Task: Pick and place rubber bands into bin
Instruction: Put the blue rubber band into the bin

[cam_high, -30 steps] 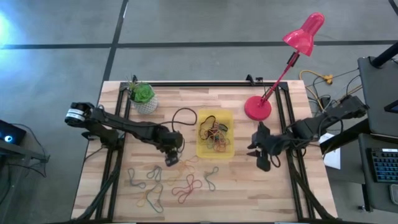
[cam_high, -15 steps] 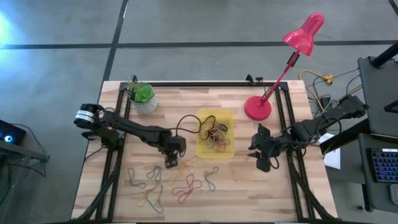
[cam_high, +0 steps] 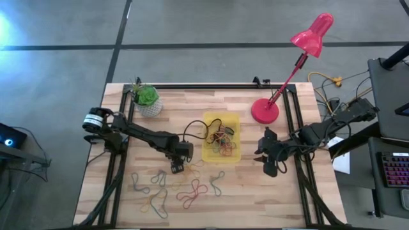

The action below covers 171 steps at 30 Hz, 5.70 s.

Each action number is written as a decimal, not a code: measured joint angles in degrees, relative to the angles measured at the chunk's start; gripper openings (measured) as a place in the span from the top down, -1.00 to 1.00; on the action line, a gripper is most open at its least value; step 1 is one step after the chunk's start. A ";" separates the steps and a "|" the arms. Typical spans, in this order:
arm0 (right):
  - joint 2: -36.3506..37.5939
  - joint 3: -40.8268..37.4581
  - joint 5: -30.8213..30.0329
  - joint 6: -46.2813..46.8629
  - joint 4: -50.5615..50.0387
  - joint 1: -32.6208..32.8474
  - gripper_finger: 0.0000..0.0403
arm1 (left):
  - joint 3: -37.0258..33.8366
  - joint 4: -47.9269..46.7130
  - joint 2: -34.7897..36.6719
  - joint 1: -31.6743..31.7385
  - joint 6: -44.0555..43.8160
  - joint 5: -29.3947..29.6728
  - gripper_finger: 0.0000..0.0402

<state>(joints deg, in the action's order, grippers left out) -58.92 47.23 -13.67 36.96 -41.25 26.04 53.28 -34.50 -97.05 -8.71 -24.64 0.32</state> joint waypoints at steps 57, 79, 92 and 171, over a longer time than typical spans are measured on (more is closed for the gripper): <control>0.00 0.14 0.00 3.14 4.36 -0.07 0.39 | 1.69 28.90 18.38 5.26 9.68 10.64 1.00; -0.02 0.17 -1.53 3.14 6.05 -0.07 0.52 | 3.25 46.30 1.53 15.65 9.59 1.73 1.00; -0.02 0.16 -2.62 2.91 6.09 -0.07 0.59 | 3.04 45.72 2.67 15.80 10.12 -3.42 0.65; -0.02 -1.63 -6.01 -1.12 8.82 -0.09 0.66 | -19.18 11.69 13.47 -14.56 -21.53 -7.64 0.65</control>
<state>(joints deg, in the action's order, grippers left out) -58.94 45.61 -19.68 35.84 -32.42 25.96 34.09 -22.81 -83.58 -23.27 -46.17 -7.32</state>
